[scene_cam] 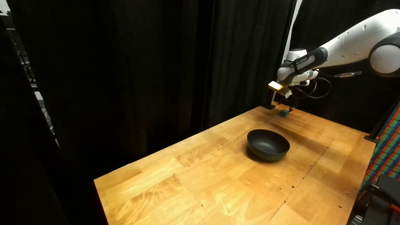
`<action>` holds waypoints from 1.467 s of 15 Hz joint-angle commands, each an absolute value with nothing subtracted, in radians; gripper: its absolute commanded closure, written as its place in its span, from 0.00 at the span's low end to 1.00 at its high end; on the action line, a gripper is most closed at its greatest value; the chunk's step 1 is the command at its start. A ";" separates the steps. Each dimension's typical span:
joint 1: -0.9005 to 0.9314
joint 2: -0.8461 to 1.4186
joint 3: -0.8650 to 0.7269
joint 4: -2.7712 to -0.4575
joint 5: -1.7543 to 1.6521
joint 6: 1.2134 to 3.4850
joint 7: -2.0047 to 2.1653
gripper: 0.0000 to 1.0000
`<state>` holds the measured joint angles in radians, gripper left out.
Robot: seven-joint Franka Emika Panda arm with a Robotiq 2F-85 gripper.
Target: Put the block in the bowl
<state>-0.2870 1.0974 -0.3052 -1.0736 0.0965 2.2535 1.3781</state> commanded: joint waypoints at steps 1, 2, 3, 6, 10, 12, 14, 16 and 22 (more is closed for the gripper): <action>-0.288 1.133 -0.318 -1.066 0.090 2.329 1.391 0.00; -0.288 1.142 -0.321 -1.064 0.090 2.342 1.394 0.00; -0.289 1.152 -0.324 -1.062 0.090 2.356 1.395 0.00; -0.290 1.174 -0.329 -1.057 0.090 2.377 1.394 0.34; -0.291 1.180 -0.337 -1.055 0.090 2.384 1.397 0.66; -0.281 1.157 -0.348 -1.066 0.083 2.375 1.397 0.79; -0.274 1.108 -0.351 -1.085 0.082 2.334 1.380 0.83; -0.282 1.021 -0.311 -1.130 0.099 2.264 1.302 0.83; -0.279 0.800 -0.199 -1.291 0.129 2.058 1.067 0.83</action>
<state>-0.2885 0.9408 -0.2464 -1.1391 0.1095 2.1199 1.1697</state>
